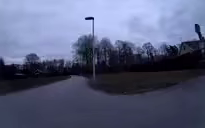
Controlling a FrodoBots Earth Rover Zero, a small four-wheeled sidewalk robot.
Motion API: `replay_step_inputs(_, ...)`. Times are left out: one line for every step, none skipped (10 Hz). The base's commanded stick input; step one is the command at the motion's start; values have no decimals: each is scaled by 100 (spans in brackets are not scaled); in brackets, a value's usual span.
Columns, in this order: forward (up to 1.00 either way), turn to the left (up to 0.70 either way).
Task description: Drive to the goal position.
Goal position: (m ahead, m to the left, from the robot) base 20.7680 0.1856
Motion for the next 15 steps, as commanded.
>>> replay_step_inputs(70, 0)
replay_step_inputs(70, 0)
replay_step_inputs(70, 35)
replay_step_inputs(70, 35)
replay_step_inputs(70, 35)
replay_step_inputs(70, 35)
replay_step_inputs(70, 35)
replay_step_inputs(70, 0)
replay_step_inputs(70, 0)
replay_step_inputs(70, 0)
replay_step_inputs(70, 0)
replay_step_inputs(70, 0)
replay_step_inputs(70, 0)
replay_step_inputs(70, 0)
replay_step_inputs(70, 0)
